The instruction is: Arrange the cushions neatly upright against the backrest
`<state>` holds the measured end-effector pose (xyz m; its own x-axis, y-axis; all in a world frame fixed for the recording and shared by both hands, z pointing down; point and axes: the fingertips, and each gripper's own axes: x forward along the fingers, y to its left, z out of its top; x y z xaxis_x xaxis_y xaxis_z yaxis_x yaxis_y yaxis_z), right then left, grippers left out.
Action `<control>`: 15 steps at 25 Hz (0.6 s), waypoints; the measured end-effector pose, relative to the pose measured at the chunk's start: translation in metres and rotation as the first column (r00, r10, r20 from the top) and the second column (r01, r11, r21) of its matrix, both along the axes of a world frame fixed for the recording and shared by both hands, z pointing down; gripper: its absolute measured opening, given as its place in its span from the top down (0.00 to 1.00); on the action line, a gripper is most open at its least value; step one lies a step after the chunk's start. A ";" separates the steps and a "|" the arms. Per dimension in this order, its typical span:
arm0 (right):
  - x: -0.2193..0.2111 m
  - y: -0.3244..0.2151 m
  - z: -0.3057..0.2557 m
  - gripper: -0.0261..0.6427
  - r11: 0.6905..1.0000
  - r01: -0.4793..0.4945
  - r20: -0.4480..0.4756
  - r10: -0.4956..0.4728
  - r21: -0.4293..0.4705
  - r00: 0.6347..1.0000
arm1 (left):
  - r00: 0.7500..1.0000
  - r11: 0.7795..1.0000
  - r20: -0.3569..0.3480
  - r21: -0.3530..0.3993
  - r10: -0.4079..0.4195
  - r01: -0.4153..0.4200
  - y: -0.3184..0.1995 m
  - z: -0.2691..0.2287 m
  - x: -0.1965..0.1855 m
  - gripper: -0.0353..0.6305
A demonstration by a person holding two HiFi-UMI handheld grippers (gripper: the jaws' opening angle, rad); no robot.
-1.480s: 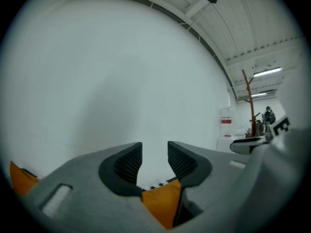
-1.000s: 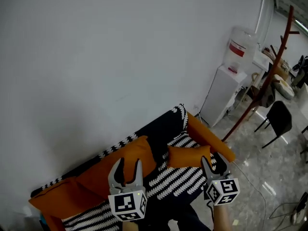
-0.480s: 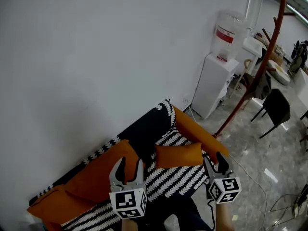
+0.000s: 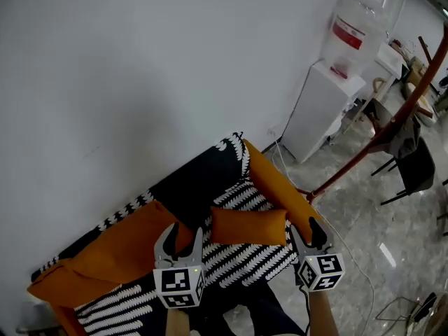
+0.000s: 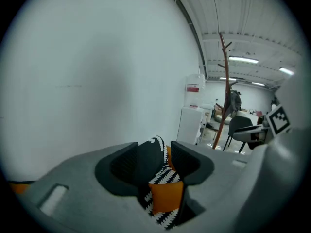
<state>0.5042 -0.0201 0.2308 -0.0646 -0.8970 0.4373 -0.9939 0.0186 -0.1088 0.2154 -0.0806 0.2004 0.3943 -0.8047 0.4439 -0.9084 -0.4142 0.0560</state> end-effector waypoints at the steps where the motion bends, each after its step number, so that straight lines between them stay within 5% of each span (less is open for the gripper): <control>1: 0.005 -0.007 0.011 0.59 1.000 0.007 0.004 -0.007 -0.013 1.000 | 1.000 1.000 0.011 -0.009 0.006 -0.005 -0.009 0.010 0.006 0.62; 15: 0.031 -0.042 0.178 0.51 0.949 0.153 0.101 -0.129 -0.276 0.986 | 0.997 0.969 0.067 -0.248 0.035 -0.017 -0.064 0.159 0.049 0.58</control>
